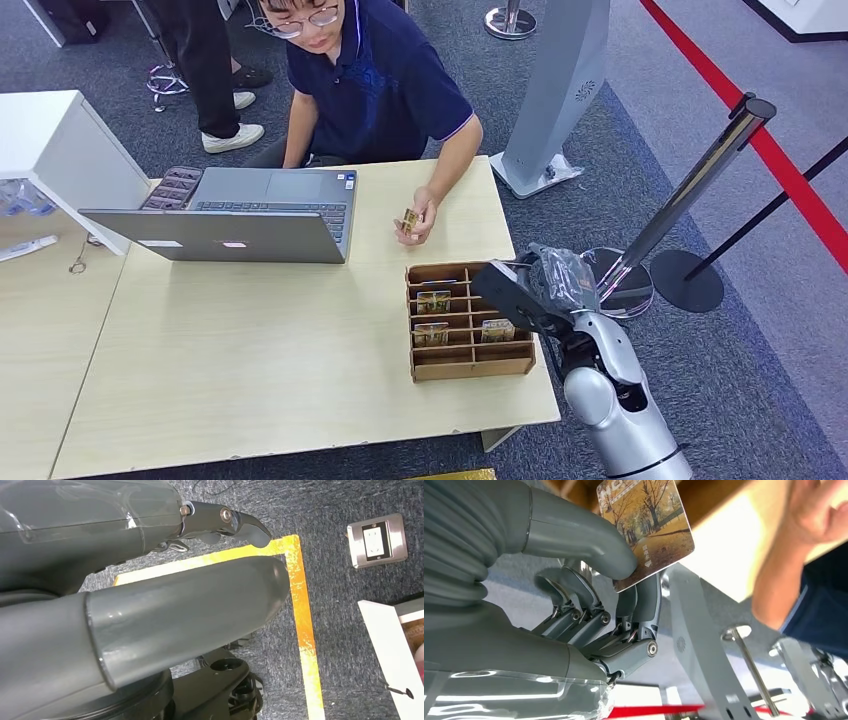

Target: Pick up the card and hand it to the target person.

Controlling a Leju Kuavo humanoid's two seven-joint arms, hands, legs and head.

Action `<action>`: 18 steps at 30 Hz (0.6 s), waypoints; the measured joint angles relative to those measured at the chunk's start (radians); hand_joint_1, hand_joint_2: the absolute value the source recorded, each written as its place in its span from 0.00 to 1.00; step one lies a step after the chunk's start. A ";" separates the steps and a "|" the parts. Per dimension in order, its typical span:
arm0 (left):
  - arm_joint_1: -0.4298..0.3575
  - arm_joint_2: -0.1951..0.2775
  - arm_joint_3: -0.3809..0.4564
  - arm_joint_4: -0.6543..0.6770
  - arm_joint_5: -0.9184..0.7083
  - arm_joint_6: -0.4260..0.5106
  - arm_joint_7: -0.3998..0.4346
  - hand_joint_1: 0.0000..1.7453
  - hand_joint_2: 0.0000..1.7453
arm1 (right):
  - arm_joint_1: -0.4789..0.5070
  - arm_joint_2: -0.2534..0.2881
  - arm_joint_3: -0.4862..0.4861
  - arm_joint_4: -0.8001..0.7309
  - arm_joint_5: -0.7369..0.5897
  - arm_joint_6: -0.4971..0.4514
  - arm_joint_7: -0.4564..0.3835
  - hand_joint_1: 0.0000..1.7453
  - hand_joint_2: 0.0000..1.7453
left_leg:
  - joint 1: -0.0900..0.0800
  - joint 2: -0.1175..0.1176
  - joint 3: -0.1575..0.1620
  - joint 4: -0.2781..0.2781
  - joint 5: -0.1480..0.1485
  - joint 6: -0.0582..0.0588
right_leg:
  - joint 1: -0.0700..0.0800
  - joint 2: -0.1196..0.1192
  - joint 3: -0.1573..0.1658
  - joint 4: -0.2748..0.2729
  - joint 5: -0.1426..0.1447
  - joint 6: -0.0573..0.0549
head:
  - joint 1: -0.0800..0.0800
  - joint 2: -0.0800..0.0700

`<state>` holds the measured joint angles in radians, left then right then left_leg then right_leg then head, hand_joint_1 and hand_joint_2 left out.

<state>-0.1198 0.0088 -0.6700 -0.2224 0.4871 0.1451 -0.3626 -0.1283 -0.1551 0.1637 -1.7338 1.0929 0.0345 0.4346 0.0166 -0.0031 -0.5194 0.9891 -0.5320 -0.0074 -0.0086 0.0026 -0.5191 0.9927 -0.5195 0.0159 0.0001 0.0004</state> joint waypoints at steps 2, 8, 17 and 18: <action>0.000 0.000 0.001 0.000 -0.001 0.000 0.000 0.00 0.00 | -0.010 -0.010 0.000 -0.028 0.005 0.012 0.008 0.91 1.00 | 0.000 0.000 0.000 0.000 0.000 0.000 | 0.000 0.000 0.000 0.000 0.000 0.000 | 0.000 0.000; 0.000 0.001 0.002 0.000 -0.004 -0.002 0.001 0.00 0.00 | -0.049 -0.032 0.002 -0.115 0.025 0.055 0.018 0.91 1.00 | 0.000 0.000 0.000 0.000 0.000 0.000 | 0.000 0.000 0.000 0.000 0.000 0.000 | 0.000 0.000; 0.000 0.001 0.001 0.000 -0.018 -0.004 0.006 0.00 0.00 | -0.118 -0.053 0.003 -0.177 0.029 0.073 0.026 0.95 1.00 | 0.000 0.000 0.000 0.000 0.000 0.000 | 0.000 0.000 0.000 0.000 0.000 0.000 | 0.000 0.000; 0.000 0.000 0.001 0.000 -0.019 -0.004 0.006 0.00 0.00 | -0.124 -0.054 0.003 -0.179 0.029 0.074 0.026 0.96 1.00 | 0.000 0.000 0.000 0.000 0.000 0.000 | 0.000 0.000 0.000 0.000 0.000 0.000 | 0.000 0.000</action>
<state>-0.1195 0.0093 -0.6687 -0.2221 0.4684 0.1407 -0.3563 -0.2518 -0.2092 0.1669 -1.9129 1.1217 0.1081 0.4607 0.0166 -0.0033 -0.5196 0.9891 -0.5319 -0.0073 -0.0086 0.0026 -0.5190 0.9927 -0.5195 0.0159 0.0003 0.0004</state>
